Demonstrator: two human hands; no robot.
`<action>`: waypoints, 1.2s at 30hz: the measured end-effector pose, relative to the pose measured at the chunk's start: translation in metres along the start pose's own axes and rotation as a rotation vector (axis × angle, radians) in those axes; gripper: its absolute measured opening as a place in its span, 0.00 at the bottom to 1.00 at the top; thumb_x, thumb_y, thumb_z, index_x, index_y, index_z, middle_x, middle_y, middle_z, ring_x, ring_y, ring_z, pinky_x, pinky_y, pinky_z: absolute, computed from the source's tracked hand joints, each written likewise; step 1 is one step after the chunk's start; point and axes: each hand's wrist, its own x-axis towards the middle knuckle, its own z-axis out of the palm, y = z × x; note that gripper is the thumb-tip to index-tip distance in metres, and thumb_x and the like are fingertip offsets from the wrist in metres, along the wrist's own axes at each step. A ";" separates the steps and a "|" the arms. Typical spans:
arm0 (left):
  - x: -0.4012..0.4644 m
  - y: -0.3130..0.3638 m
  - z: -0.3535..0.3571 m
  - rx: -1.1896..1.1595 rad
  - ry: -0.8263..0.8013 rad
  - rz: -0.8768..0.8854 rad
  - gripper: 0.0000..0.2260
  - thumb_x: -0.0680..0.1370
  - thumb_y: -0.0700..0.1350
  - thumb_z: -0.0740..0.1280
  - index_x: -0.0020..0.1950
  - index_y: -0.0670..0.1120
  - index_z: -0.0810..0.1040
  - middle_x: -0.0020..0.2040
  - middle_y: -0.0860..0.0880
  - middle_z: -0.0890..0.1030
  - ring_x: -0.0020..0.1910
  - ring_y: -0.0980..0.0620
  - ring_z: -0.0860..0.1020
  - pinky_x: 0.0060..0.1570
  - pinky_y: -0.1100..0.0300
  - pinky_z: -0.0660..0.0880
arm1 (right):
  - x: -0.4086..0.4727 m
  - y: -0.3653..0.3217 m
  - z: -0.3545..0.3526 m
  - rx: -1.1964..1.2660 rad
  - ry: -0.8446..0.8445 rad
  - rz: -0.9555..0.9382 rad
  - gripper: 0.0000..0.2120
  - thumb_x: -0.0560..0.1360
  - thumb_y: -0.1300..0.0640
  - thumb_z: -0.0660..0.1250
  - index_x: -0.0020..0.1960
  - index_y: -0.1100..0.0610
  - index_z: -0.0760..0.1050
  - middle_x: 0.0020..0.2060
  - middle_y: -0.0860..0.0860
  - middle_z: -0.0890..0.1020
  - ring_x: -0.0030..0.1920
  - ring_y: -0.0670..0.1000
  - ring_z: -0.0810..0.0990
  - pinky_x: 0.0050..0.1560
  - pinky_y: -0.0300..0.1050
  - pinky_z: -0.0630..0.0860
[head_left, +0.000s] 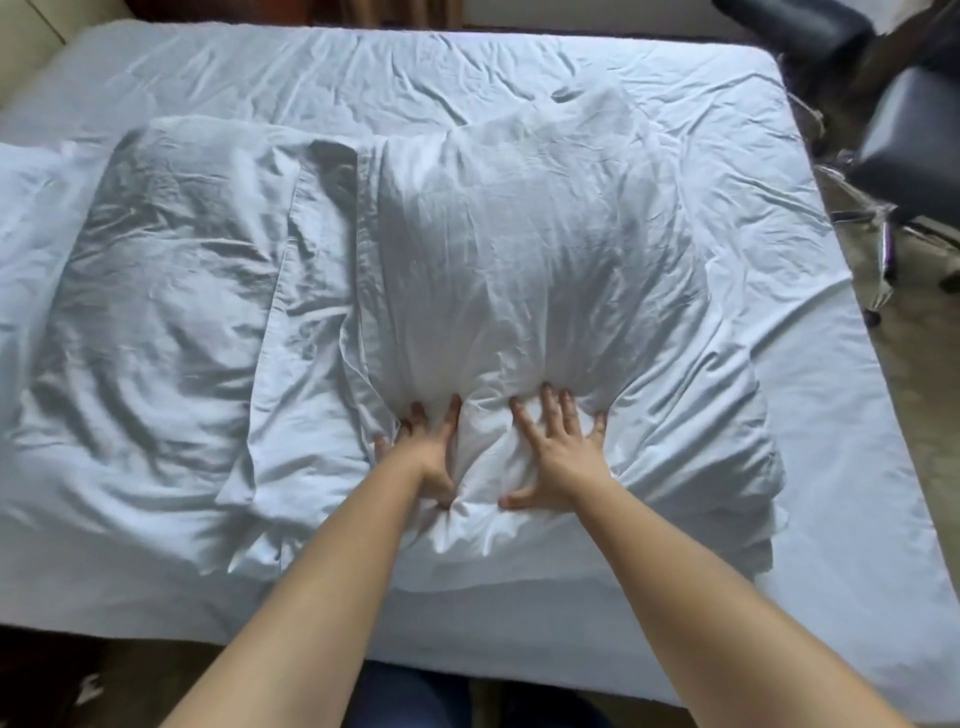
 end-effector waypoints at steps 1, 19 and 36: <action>0.004 0.001 0.000 0.014 -0.015 -0.002 0.60 0.64 0.50 0.76 0.71 0.61 0.25 0.76 0.40 0.33 0.77 0.40 0.45 0.70 0.34 0.51 | 0.003 0.000 0.003 0.000 -0.007 0.003 0.61 0.59 0.25 0.67 0.74 0.41 0.29 0.74 0.54 0.30 0.75 0.58 0.31 0.69 0.73 0.39; 0.050 -0.008 0.060 0.194 0.251 0.032 0.51 0.69 0.60 0.69 0.75 0.56 0.31 0.77 0.36 0.42 0.77 0.40 0.47 0.69 0.36 0.50 | 0.043 0.000 0.047 -0.001 0.011 0.005 0.58 0.63 0.28 0.67 0.76 0.45 0.32 0.74 0.58 0.30 0.74 0.58 0.29 0.69 0.68 0.33; -0.076 0.014 0.132 0.271 0.344 -0.014 0.25 0.75 0.45 0.64 0.71 0.54 0.62 0.67 0.49 0.67 0.66 0.45 0.64 0.60 0.48 0.64 | -0.093 -0.012 0.089 -0.036 -0.066 -0.194 0.33 0.75 0.56 0.62 0.77 0.55 0.53 0.74 0.54 0.54 0.73 0.56 0.55 0.66 0.48 0.65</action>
